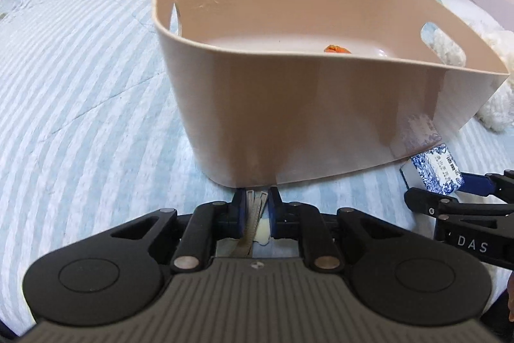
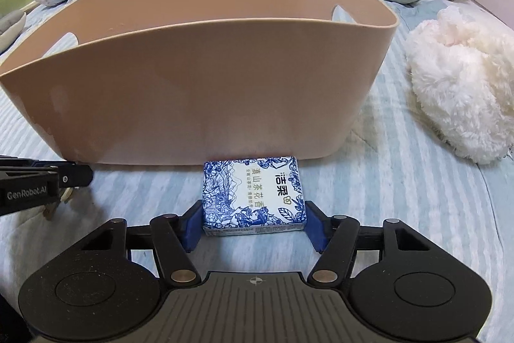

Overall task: Organize objects
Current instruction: 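Grasp the brown hair clips with the left tool while the right tool grasps the blue-and-white tea box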

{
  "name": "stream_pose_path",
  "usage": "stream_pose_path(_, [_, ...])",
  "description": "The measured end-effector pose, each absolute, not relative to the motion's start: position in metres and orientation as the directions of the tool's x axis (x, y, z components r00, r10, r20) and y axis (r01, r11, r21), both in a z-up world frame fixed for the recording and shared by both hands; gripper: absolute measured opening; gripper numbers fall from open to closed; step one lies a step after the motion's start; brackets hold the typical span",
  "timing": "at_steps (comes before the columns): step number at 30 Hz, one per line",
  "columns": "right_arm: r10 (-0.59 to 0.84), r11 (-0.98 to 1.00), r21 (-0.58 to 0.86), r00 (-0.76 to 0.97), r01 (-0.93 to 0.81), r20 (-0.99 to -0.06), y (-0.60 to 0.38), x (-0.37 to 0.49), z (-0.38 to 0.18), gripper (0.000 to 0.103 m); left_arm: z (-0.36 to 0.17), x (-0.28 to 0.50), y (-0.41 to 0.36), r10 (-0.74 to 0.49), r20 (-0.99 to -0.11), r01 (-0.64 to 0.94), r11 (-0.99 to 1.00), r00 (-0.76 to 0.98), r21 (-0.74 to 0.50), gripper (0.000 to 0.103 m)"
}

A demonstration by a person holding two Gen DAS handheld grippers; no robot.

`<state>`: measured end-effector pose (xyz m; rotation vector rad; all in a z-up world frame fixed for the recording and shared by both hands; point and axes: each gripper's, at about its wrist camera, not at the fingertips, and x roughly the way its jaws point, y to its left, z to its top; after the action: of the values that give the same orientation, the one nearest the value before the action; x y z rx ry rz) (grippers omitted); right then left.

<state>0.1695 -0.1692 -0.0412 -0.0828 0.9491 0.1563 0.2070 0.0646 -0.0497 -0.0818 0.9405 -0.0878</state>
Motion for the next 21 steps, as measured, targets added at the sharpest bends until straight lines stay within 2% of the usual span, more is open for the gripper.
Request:
stream_pose_path(9, [0.122, 0.985, 0.024, 0.586, -0.172, -0.801, -0.171, 0.157, -0.032, 0.06, -0.053, 0.173, 0.075, -0.193, -0.764, 0.059, 0.978, 0.616, -0.2, 0.015])
stream_pose_path(21, [0.152, 0.982, 0.046, 0.62, -0.183, -0.77, -0.173, 0.141, -0.011, 0.06, -0.031, 0.133, 0.057, -0.206, -0.714, 0.134, 0.978, 0.669, -0.158, 0.015])
